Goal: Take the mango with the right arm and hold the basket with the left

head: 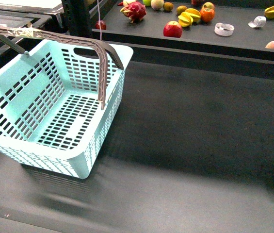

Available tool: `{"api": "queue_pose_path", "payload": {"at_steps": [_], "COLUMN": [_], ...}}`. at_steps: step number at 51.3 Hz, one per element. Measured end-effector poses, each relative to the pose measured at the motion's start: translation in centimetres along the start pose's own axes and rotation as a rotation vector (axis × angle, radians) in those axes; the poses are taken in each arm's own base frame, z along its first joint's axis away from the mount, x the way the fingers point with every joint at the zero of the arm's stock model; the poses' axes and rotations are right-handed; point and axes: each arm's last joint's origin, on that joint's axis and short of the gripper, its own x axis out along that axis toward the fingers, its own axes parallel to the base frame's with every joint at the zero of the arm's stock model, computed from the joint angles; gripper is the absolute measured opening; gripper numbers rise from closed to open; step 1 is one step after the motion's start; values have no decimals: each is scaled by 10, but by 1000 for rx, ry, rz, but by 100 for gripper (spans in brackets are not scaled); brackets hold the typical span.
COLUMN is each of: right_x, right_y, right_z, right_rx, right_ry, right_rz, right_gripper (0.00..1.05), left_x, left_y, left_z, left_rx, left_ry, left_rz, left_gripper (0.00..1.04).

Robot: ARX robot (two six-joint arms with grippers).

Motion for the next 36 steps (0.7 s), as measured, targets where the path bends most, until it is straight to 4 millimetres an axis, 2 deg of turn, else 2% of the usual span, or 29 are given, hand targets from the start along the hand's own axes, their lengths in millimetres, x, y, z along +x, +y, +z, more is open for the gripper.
{"api": "queue_pose_path", "payload": {"at_steps": [36], "right_x": [0], "right_y": [0], "right_z": [0], "right_rx": [0], "right_ry": [0], "right_rz": [0], "right_gripper": [97], "left_x": [-33], "left_y": [0], "left_z": [11], "left_rx": [4], "left_ry": [-34], "left_rz": [0], "left_gripper": [4]}}
